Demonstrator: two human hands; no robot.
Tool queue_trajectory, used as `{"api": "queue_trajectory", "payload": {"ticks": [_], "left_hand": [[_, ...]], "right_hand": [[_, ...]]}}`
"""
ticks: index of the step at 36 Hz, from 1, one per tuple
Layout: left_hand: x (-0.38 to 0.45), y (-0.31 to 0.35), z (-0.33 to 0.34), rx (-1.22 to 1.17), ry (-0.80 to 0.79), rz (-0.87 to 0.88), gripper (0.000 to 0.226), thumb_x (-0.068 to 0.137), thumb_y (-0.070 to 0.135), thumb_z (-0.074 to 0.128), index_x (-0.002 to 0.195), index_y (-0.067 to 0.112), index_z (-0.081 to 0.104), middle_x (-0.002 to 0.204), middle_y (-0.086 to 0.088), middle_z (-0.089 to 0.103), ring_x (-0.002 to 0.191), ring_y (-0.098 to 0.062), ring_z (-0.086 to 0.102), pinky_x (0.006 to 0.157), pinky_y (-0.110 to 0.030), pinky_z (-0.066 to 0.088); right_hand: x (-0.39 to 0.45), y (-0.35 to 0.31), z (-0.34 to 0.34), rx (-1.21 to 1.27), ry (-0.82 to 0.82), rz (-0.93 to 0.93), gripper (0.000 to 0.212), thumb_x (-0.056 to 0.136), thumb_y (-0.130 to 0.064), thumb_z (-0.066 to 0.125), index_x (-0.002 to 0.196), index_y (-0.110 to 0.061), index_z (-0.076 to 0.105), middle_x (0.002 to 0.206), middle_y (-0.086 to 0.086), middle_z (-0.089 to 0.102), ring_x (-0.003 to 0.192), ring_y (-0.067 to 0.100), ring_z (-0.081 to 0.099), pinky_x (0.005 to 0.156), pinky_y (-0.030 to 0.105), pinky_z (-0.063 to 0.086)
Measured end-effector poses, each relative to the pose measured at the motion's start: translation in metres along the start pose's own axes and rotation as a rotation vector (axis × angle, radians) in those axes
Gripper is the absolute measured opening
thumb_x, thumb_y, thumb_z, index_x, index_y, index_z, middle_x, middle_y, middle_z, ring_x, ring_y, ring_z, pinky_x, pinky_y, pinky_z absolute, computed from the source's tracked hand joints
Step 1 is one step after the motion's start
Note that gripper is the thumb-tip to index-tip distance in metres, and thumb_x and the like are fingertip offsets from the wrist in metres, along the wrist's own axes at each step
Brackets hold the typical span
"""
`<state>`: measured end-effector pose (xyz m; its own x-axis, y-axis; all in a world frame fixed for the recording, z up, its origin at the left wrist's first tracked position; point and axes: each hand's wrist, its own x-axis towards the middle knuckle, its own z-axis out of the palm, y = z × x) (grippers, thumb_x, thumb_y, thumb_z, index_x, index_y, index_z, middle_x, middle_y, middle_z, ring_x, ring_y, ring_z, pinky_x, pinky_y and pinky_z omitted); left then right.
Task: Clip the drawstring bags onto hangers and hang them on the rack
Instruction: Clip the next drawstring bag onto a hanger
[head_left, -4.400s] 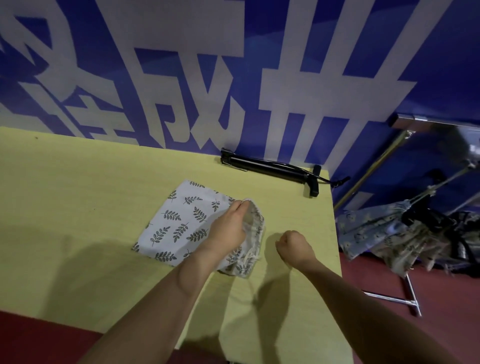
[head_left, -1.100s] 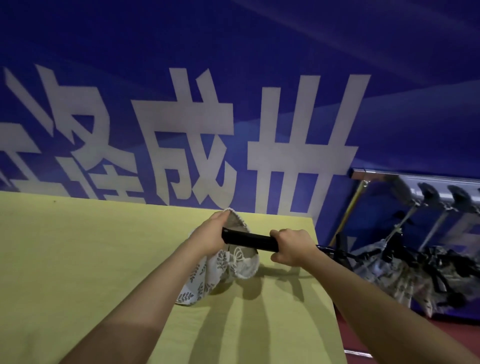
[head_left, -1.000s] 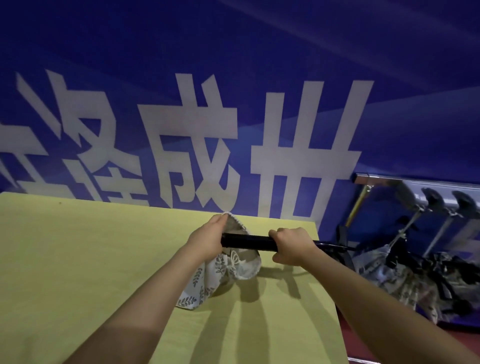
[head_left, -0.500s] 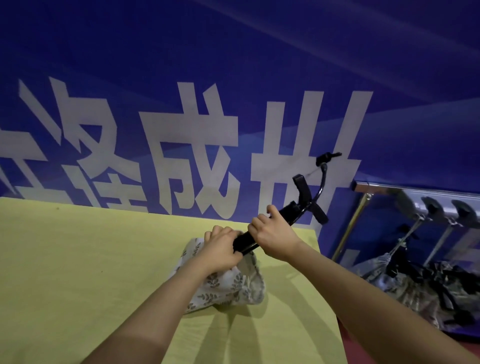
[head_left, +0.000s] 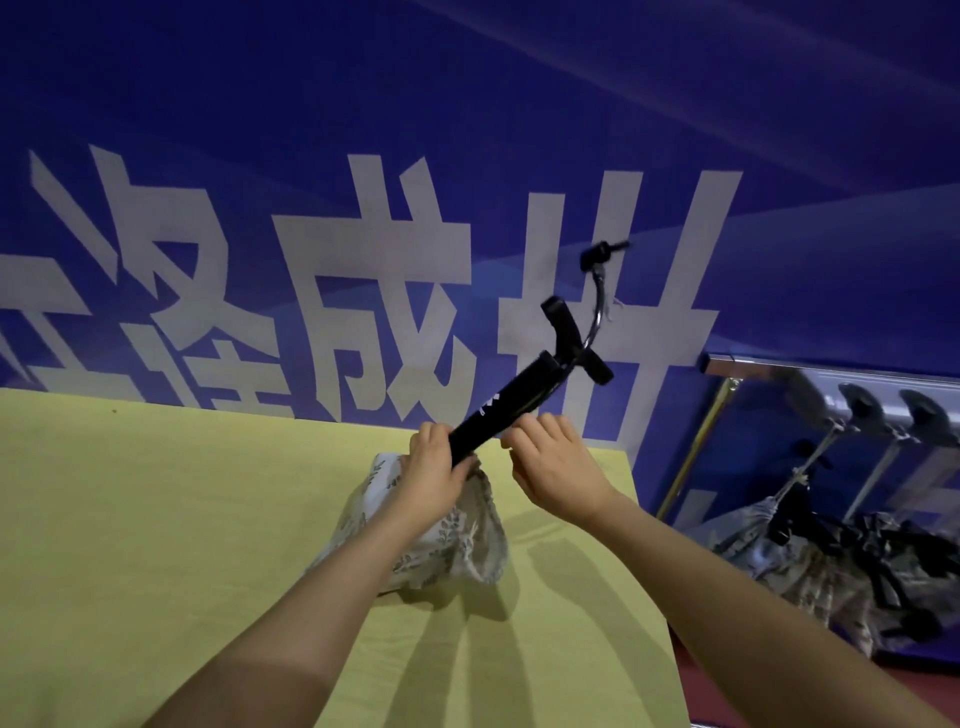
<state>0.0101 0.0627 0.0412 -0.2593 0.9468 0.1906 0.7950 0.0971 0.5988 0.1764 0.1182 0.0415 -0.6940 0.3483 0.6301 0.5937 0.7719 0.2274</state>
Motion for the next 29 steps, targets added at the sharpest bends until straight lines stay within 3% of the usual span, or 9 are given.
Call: {"api": "queue_trajectory", "payload": {"ticks": [5, 9, 12, 15, 17, 20, 25, 29], "left_hand": [[0.005, 0.005, -0.003, -0.059, 0.072, -0.041, 0.038, 0.093, 0.030, 0.054, 0.119, 0.005, 0.042, 0.118, -0.009, 0.041, 0.111, -0.025, 0.043, 0.090, -0.036, 0.040], [0.010, 0.012, -0.006, -0.115, 0.114, -0.077, 0.038, 0.093, 0.028, 0.054, 0.120, 0.004, 0.042, 0.122, -0.011, 0.040, 0.114, -0.026, 0.043, 0.092, -0.039, 0.041], [0.012, 0.014, -0.008, -0.146, 0.127, -0.092, 0.039, 0.093, 0.028, 0.054, 0.120, 0.003, 0.042, 0.123, -0.011, 0.040, 0.115, -0.025, 0.042, 0.093, -0.038, 0.041], [0.011, 0.012, -0.009, -0.152, 0.139, -0.099, 0.038, 0.093, 0.028, 0.054, 0.119, 0.003, 0.042, 0.122, -0.010, 0.039, 0.114, -0.025, 0.042, 0.093, -0.039, 0.042], [0.010, 0.009, -0.009, -0.163, 0.150, -0.103, 0.036, 0.093, 0.029, 0.054, 0.117, 0.004, 0.041, 0.121, -0.010, 0.039, 0.113, -0.025, 0.042, 0.091, -0.038, 0.042], [0.006, 0.005, -0.012, -0.199, 0.176, -0.105, 0.034, 0.092, 0.028, 0.056, 0.114, 0.007, 0.042, 0.119, -0.007, 0.039, 0.112, -0.023, 0.042, 0.087, -0.034, 0.042], [0.000, 0.008, -0.011, -0.280, 0.210, -0.093, 0.033, 0.090, 0.026, 0.059, 0.114, 0.009, 0.043, 0.114, -0.002, 0.039, 0.112, -0.019, 0.042, 0.083, -0.026, 0.036], [-0.003, 0.018, -0.010, -0.348, 0.256, -0.079, 0.031, 0.089, 0.020, 0.060, 0.113, 0.009, 0.043, 0.109, 0.002, 0.037, 0.110, -0.018, 0.043, 0.082, -0.025, 0.037]], "right_hand": [[-0.012, -0.013, 0.003, 0.391, -0.357, 0.224, 0.018, 0.091, -0.023, 0.050, 0.095, -0.010, 0.062, 0.088, 0.005, 0.062, 0.080, 0.025, 0.058, 0.068, 0.034, 0.042], [-0.003, -0.028, 0.003, 0.697, -0.429, 0.469, 0.036, 0.091, -0.045, 0.054, 0.112, -0.018, 0.063, 0.098, 0.001, 0.062, 0.089, 0.018, 0.054, 0.080, 0.036, 0.045], [0.006, -0.036, 0.010, 0.665, -0.585, 0.529, 0.052, 0.083, -0.054, 0.061, 0.120, -0.018, 0.057, 0.094, -0.002, 0.059, 0.096, 0.022, 0.053, 0.085, 0.037, 0.034], [0.009, -0.041, 0.015, 0.571, -0.680, 0.517, 0.034, 0.083, -0.037, 0.060, 0.110, -0.017, 0.060, 0.089, 0.002, 0.063, 0.097, 0.026, 0.054, 0.085, 0.038, 0.028], [0.009, -0.039, 0.013, 0.592, -0.665, 0.547, 0.021, 0.081, -0.025, 0.059, 0.097, -0.015, 0.065, 0.085, 0.005, 0.065, 0.090, 0.026, 0.054, 0.080, 0.036, 0.029], [0.010, -0.030, 0.006, 0.734, -0.515, 0.633, 0.010, 0.080, -0.015, 0.064, 0.089, -0.010, 0.063, 0.082, 0.005, 0.060, 0.080, 0.024, 0.054, 0.072, 0.034, 0.039], [0.020, -0.019, -0.016, 0.896, -0.288, 0.662, 0.009, 0.090, -0.008, 0.059, 0.090, -0.013, 0.051, 0.082, -0.001, 0.055, 0.070, 0.009, 0.050, 0.057, 0.010, 0.038], [0.033, -0.024, -0.027, 0.997, -0.144, 0.739, 0.005, 0.096, -0.009, 0.045, 0.095, -0.012, 0.048, 0.080, -0.005, 0.052, 0.069, 0.007, 0.048, 0.056, 0.013, 0.039]]}}
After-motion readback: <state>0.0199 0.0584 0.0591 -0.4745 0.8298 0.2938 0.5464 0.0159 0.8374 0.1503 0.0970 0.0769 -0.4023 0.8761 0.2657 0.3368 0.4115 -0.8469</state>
